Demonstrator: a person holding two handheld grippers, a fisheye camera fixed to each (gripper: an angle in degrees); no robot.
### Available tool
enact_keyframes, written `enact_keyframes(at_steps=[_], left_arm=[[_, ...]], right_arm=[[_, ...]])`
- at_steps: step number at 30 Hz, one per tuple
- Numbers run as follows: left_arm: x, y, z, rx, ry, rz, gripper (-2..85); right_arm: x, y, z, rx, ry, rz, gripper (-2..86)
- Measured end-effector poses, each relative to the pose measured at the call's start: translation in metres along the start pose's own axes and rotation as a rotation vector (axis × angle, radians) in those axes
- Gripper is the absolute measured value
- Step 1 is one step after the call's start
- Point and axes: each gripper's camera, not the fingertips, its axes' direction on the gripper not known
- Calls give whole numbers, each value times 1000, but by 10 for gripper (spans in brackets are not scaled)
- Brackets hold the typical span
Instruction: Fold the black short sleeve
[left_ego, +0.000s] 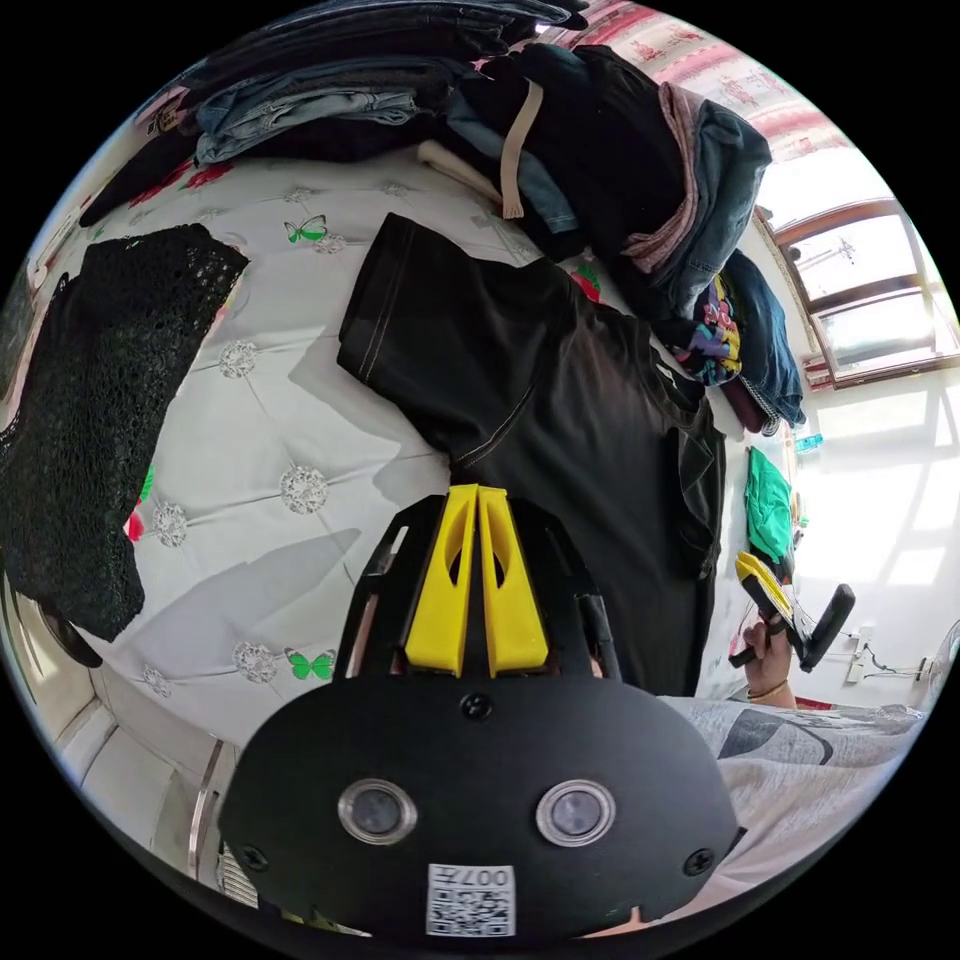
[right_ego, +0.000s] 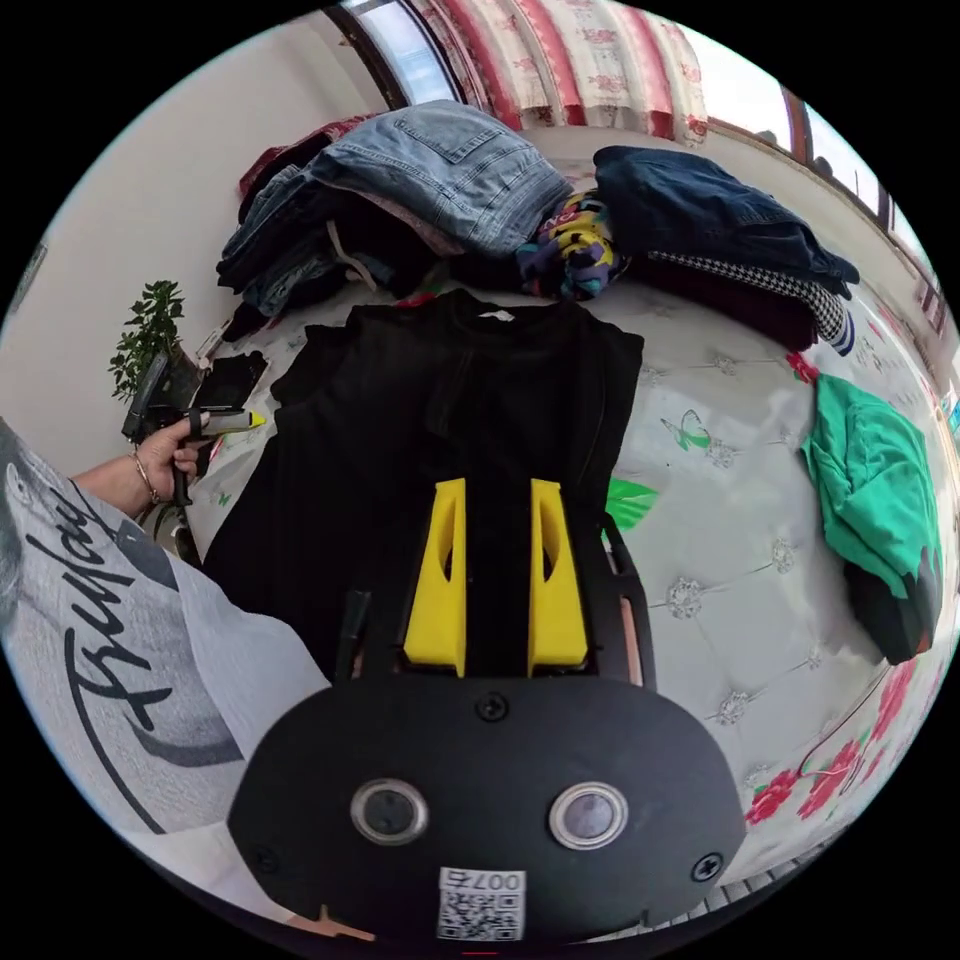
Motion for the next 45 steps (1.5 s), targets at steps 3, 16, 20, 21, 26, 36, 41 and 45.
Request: enact_keyframes(at_steps=[3, 16, 20, 21, 26, 36, 41, 45], left_arm=[[-16, -5, 2, 5, 26, -42, -10], [-105, -21, -30, 122, 104, -205, 6], [-137, -24, -33, 144, 95, -240, 28], [-146, -26, -31, 146, 112, -251, 36], [-175, -34, -21, 153, 167, -298, 71], [-212, -46, -12, 215, 280, -397, 77], [-226, -43, -8, 246, 344, -490, 26], [-231, -37, -7, 281, 445, -548, -1]], right_arm=[[-8, -4, 7, -46, 56, -71, 72], [-15, -39, 11, -44, 290, -13, 9], [86, 2, -52, 94, 246, 418, 8], [121, 25, -59, 100, 205, 586, 9], [176, 128, -68, 304, -28, 1112, 22], [62, -10, -14, -10, 239, 351, 72], [37, -66, 48, -169, 265, 157, 59], [60, -72, 64, -203, 293, 229, 16]])
